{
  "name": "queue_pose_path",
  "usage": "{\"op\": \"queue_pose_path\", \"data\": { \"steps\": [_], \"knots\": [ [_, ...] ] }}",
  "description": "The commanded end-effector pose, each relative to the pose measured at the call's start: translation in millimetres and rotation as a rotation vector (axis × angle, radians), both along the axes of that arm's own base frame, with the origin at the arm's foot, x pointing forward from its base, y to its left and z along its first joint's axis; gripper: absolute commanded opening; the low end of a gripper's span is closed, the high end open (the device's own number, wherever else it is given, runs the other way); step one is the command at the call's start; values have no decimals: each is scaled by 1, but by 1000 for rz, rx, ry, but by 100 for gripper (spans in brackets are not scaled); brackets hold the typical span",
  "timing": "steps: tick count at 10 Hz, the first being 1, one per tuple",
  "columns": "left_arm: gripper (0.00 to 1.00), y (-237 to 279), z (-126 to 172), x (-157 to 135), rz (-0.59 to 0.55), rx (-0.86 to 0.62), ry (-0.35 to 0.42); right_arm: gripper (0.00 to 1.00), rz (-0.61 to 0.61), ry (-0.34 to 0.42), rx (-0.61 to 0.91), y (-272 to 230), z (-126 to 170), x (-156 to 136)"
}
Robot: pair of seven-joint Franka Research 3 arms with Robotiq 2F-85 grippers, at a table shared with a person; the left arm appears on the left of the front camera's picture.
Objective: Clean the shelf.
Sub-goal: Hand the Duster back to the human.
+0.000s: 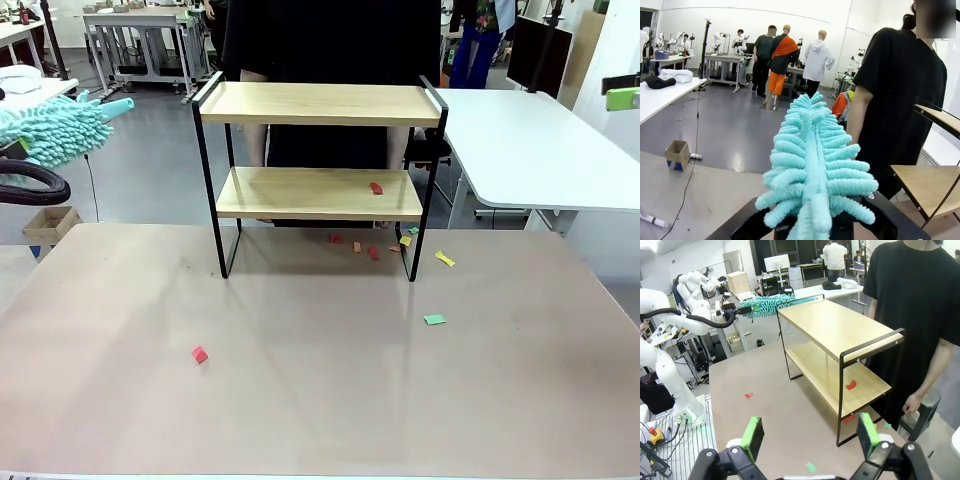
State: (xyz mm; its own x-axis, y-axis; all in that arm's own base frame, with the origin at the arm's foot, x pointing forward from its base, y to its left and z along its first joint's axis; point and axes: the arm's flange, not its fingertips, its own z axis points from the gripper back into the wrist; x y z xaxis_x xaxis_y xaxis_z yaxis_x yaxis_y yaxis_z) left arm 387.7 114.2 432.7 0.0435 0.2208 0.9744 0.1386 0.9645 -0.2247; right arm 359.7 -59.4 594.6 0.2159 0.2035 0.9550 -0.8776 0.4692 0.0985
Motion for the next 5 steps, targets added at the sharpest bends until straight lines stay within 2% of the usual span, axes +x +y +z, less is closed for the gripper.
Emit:
{"op": "queue_pose_path", "data": {
  "steps": [1,5],
  "knots": [
    [18,1,3,0,1,14,-11,100,13,-13,-10,-1,1,1],
    [18,1,3,0,1,14,-11,100,13,-13,-10,-1,1,1]
  ]
}}
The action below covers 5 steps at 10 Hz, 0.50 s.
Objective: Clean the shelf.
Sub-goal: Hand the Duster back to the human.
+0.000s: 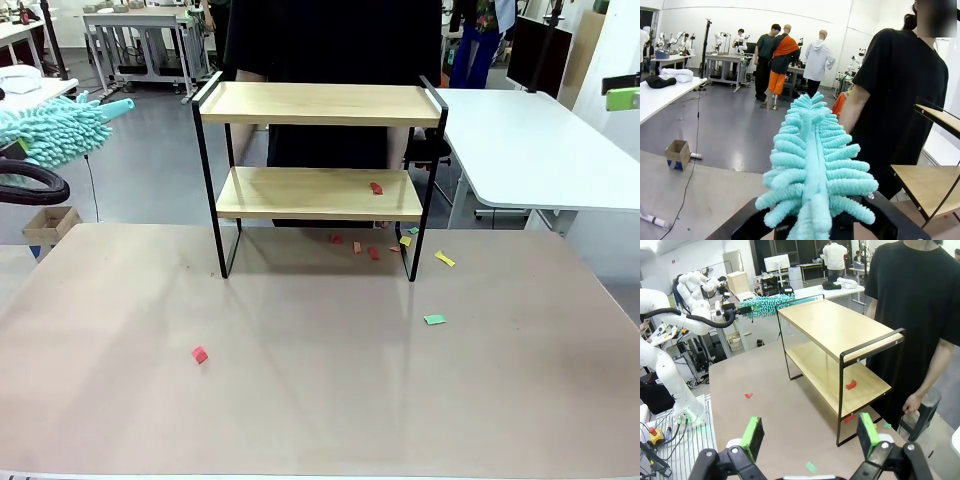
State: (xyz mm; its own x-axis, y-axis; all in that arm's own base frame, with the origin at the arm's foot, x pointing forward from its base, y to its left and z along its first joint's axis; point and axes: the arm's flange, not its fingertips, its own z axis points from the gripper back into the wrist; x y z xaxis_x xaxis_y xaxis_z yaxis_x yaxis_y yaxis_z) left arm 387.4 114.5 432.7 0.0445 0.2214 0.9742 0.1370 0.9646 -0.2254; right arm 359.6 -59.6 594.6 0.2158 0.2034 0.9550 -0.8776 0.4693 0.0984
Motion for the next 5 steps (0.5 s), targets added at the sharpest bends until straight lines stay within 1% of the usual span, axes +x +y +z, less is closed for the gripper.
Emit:
{"op": "queue_pose_path", "data": {
  "steps": [1,5],
  "knots": [
    [18,1,3,0,0,14,-12,100,13,-13,-10,-1,1,1],
    [18,1,3,0,0,14,-12,100,13,-13,-10,-1,1,1]
  ]
}}
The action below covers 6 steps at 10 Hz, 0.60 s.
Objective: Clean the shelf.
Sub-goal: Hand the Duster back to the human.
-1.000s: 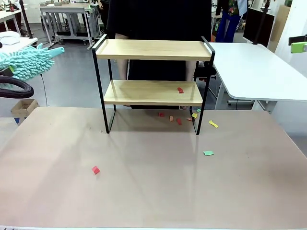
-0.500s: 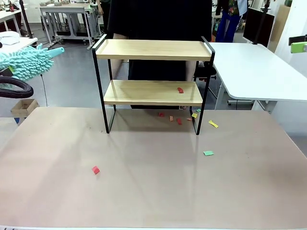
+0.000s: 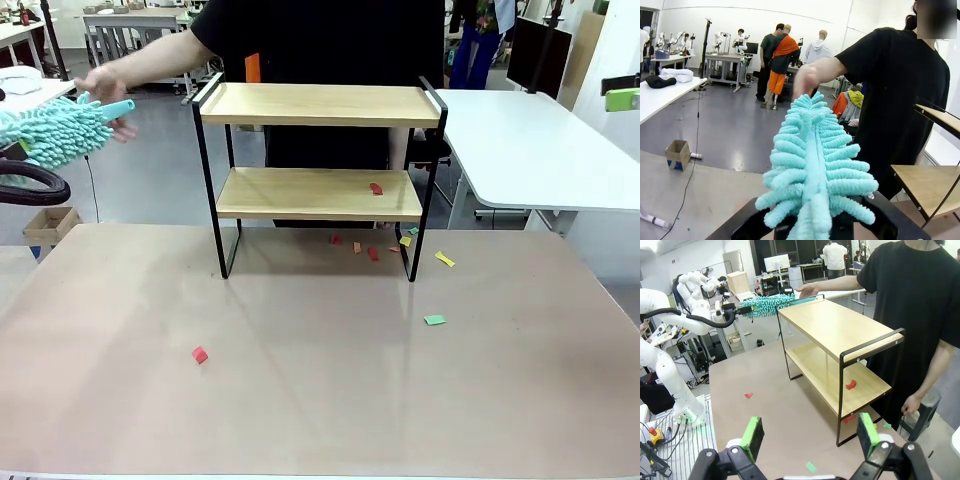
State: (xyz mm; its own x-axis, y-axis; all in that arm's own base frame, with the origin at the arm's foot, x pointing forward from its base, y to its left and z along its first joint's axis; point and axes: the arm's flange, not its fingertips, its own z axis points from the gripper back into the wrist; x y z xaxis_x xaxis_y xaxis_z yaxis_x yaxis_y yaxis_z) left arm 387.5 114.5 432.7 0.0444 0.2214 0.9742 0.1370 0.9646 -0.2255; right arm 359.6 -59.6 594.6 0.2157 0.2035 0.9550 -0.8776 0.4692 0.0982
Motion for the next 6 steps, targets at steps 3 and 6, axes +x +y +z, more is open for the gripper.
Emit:
{"op": "queue_pose_path", "data": {
  "steps": [3,6],
  "knots": [
    [18,1,3,0,0,14,-12,100,13,-13,-10,-1,1,1],
    [18,1,3,0,0,14,-12,100,13,-13,-10,-1,1,1]
  ]
}}
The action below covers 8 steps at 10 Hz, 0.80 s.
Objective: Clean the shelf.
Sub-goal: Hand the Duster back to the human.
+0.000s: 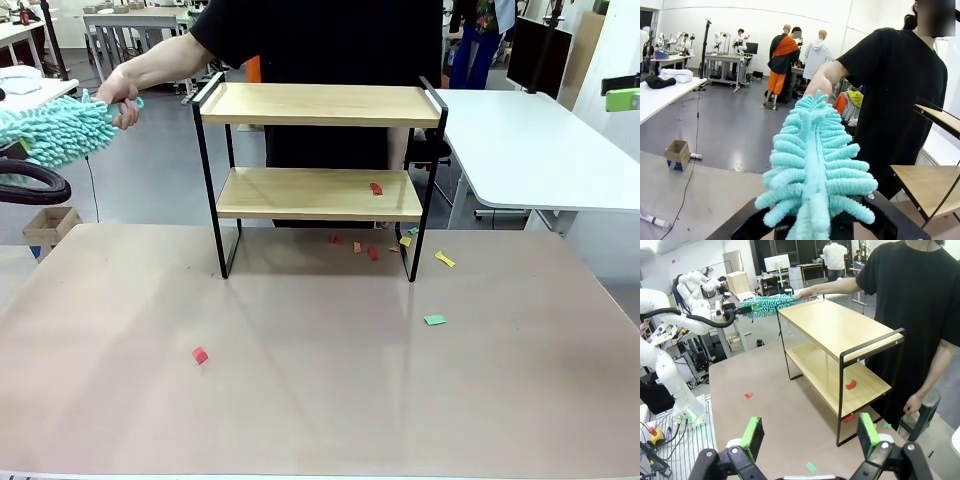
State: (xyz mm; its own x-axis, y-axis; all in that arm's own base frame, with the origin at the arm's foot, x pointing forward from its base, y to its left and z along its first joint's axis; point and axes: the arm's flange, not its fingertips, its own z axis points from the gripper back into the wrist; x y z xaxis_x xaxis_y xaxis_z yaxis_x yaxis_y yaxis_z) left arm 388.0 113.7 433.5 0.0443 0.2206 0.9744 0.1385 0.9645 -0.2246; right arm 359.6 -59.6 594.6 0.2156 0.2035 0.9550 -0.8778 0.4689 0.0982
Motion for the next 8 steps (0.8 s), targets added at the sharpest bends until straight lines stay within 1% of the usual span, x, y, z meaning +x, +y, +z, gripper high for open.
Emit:
{"op": "queue_pose_path", "data": {
  "steps": [1,2,3,4,5,7,8],
  "knots": [
    [76,0,0,0,0,0,1,100,13,-13,-10,-1,1,1],
    [75,0,0,-1,-1,8,4,100,13,-13,-10,-1,1,1],
    [100,2,0,-3,-17,-5,13,100,13,-13,-10,-1,1,1],
    [77,4,3,-4,-39,-57,41,100,13,-13,-10,-1,1,1],
    [100,8,10,-6,-48,-101,62,100,13,-13,-10,-1,1,1],
    [100,22,50,-23,-53,-171,43,100,13,-13,-10,-1,1,1],
    [100,35,74,-34,-59,-255,40,100,13,-13,-10,-1,1,1]
  ]
}}
